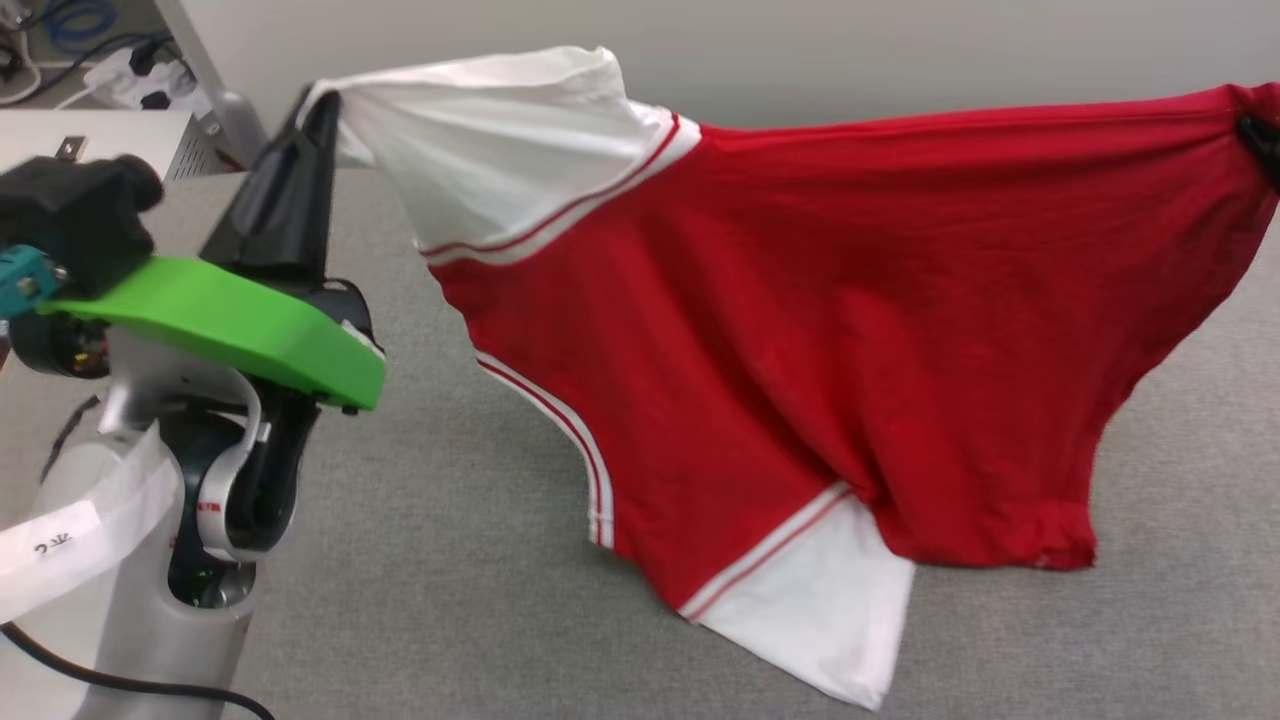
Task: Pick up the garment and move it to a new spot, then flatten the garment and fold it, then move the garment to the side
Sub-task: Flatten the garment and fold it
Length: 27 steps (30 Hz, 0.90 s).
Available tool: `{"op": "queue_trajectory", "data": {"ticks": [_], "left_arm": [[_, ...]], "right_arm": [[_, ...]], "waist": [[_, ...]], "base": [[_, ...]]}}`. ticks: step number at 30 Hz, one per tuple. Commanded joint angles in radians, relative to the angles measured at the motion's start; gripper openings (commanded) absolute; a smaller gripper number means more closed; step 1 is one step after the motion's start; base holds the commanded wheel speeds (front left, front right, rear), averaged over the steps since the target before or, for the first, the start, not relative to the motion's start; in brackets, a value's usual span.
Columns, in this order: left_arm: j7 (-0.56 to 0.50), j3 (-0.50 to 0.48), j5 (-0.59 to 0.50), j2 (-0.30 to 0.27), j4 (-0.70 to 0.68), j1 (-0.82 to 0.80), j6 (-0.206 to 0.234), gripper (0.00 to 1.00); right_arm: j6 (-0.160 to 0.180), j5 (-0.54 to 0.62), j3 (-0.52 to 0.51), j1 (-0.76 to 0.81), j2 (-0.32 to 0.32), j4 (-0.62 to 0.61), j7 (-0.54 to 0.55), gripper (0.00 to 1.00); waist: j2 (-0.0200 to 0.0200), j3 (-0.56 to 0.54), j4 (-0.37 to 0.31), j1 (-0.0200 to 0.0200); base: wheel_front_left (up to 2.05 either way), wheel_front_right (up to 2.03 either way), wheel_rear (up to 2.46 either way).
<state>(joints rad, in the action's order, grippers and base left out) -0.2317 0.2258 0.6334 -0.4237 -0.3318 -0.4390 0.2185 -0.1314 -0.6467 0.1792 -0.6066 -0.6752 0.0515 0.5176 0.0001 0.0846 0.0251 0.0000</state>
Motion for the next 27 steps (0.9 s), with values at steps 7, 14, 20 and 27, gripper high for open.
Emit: {"op": "queue_trajectory", "data": {"ticks": [7,14,20,27], "left_arm": [[0.079,-0.037,-0.044,0.007,-0.01,-0.076,0.018,0.0],[0.126,-0.059,-0.084,-0.012,-0.021,-0.15,0.014,0.0],[0.105,-0.068,-0.107,-0.066,-0.013,-0.244,-0.014,0.0],[0.072,-0.07,-0.123,-0.145,0.039,-0.391,-0.084,0.0]], "right_arm": [[0.001,0.023,-0.075,0.053,0.031,-0.106,0.002,0.0],[0.001,0.041,-0.152,0.068,0.07,-0.18,-0.014,0.0],[0.001,0.063,-0.194,0.041,0.091,-0.21,-0.044,0.0],[0.001,0.082,-0.197,-0.047,0.096,-0.2,-0.064,0.0]], "waist": [[-0.0001,-0.063,-0.068,0.0],[-0.0001,-0.044,-0.081,0.0],[-0.0001,0.01,-0.082,0.0],[-0.0001,0.14,-0.076,0.0]], "base": [[0.0,0.0,0.0],[0.0,0.0,0.0],[0.0,0.0,0.0],[0.0,0.0,0.0]]}}
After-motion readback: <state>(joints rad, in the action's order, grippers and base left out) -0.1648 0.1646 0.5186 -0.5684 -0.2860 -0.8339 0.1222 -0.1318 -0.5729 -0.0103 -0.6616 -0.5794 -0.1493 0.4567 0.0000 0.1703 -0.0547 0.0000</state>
